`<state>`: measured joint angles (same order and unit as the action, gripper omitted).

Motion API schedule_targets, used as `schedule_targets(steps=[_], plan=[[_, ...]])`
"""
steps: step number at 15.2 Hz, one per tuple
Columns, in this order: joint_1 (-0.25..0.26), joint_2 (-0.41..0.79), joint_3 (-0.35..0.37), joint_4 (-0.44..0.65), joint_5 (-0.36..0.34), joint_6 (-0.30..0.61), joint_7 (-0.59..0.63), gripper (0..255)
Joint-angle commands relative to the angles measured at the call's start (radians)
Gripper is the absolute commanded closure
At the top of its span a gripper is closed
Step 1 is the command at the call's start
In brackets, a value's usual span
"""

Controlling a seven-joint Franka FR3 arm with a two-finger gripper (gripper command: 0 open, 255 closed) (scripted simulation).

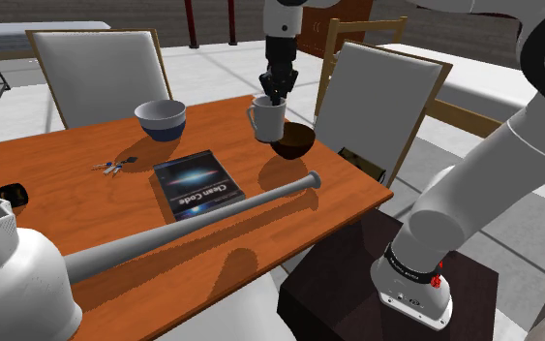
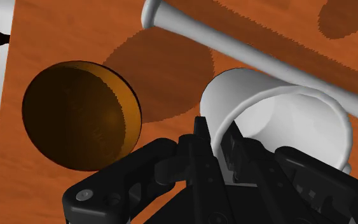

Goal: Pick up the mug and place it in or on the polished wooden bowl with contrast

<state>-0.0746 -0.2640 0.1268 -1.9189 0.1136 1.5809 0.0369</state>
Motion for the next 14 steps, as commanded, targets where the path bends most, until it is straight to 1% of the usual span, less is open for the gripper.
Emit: schedule_targets(steps=[1,7,14], plan=[[-0.018,0.02,-0.028,0.031,-0.013,-0.015,-0.044,255],[-0.074,0.11,-0.109,0.141,-0.045,-0.046,-0.174,255],[-0.138,0.249,-0.187,0.32,-0.062,-0.094,-0.314,255]])
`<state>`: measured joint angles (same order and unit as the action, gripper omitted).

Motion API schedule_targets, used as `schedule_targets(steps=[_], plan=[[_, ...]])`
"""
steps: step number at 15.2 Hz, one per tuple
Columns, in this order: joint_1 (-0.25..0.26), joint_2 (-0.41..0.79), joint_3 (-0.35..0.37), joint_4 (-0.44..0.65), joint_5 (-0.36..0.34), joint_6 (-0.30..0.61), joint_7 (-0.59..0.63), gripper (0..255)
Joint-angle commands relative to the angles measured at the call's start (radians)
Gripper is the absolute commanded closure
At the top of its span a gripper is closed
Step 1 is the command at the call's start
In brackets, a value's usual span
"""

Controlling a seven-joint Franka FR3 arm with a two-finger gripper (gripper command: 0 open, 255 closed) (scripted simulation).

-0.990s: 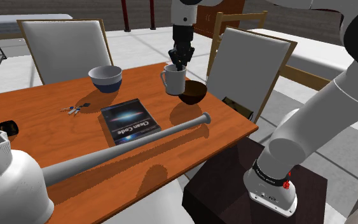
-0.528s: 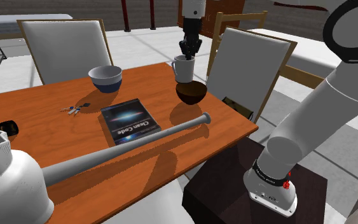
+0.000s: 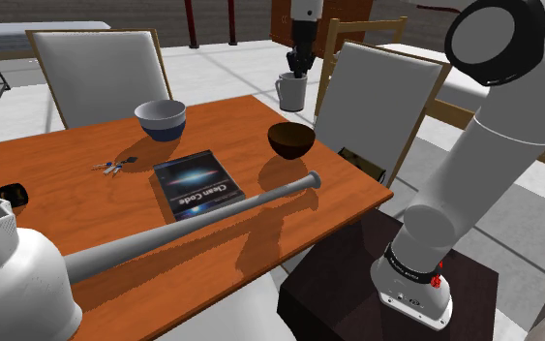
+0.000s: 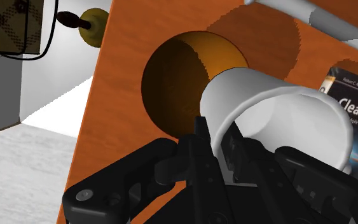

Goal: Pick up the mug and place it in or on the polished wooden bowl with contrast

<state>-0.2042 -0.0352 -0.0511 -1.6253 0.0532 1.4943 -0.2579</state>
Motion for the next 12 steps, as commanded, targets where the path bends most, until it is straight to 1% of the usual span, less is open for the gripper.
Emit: schedule_targets(steps=[1,12], plan=[[-0.008,0.017,-0.009,0.009,-0.002,0.007,-0.019,255],[-0.008,-0.003,-0.008,-0.164,-0.003,0.16,-0.025,255]])
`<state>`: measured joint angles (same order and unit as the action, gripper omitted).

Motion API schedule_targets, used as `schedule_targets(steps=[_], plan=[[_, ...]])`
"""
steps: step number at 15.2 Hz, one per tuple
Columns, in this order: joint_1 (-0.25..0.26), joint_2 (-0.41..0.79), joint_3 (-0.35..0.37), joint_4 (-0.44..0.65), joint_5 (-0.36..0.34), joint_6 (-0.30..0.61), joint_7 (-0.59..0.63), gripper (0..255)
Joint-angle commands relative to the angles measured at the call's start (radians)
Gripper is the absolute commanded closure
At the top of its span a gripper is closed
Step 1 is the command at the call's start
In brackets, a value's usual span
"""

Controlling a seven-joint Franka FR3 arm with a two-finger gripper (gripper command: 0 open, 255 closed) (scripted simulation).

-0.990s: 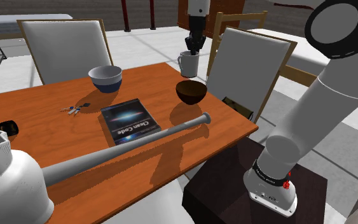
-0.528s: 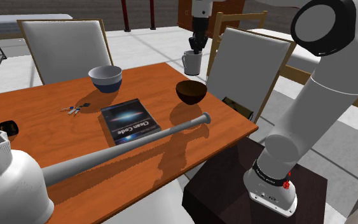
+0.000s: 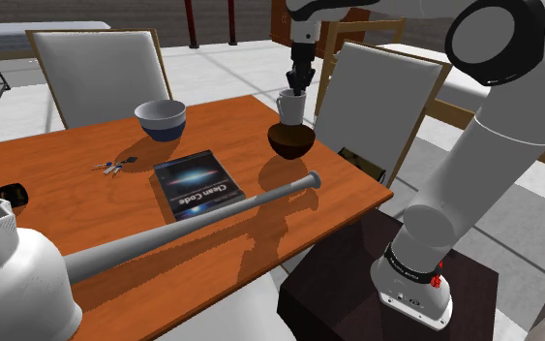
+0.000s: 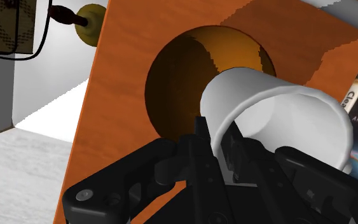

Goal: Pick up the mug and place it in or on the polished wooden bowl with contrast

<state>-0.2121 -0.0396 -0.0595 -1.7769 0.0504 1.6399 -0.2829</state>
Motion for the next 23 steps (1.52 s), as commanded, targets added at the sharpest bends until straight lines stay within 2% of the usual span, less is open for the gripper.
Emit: schedule_targets(steps=[1,8,15,16,21,23], plan=[[0.0,0.001,0.0,-0.026,0.0,0.028,-0.001,255],[0.001,0.004,0.001,-0.116,0.001,0.121,-0.005,255],[0.001,0.004,0.001,-0.116,0.001,0.121,-0.005,255],[0.001,0.004,0.001,-0.116,0.001,0.121,-0.005,0],[0.001,0.004,0.001,-0.116,0.001,0.121,-0.005,0],[-0.001,0.008,-0.001,-0.044,0.001,0.053,-0.005,0]])
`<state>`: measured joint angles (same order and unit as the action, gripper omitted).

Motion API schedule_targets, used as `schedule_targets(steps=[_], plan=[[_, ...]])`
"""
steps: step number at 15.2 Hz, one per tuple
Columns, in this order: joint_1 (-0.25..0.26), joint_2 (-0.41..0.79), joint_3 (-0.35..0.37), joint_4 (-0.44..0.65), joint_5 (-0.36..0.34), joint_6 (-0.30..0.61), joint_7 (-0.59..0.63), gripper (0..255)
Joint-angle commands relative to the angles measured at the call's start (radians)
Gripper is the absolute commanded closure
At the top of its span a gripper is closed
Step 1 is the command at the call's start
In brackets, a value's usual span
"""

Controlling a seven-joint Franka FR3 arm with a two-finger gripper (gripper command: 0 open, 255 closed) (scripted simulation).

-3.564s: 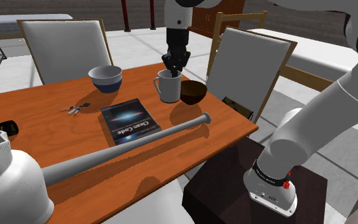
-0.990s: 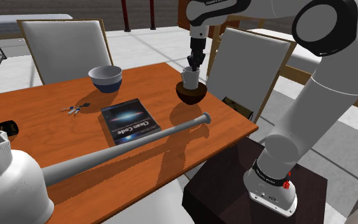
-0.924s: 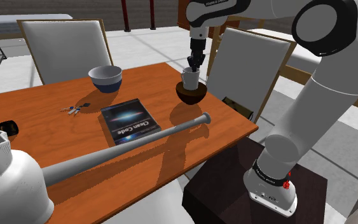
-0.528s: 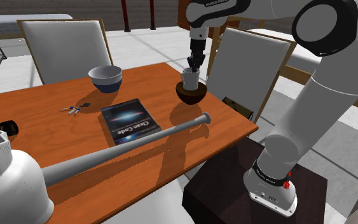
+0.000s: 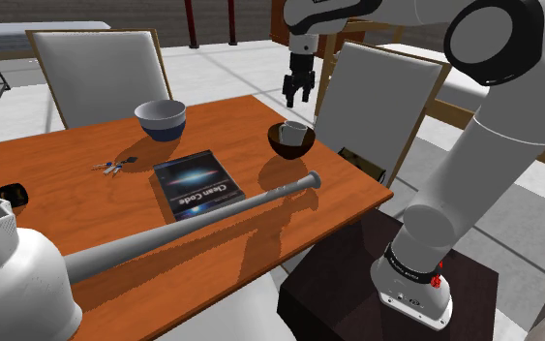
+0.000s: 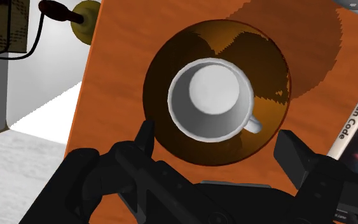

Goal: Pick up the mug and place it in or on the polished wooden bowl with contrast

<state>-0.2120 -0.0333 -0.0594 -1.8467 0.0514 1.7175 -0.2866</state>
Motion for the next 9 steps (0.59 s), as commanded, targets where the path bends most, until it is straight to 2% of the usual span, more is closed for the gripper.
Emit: schedule_targets(steps=[1,2,9], plan=[[-0.002,0.007,-0.002,0.064,0.0,-0.059,-0.001,0],[-0.002,0.011,-0.003,0.096,0.0,-0.086,-0.001,0],[-0.002,0.011,-0.003,0.096,0.0,-0.086,-0.001,0]])
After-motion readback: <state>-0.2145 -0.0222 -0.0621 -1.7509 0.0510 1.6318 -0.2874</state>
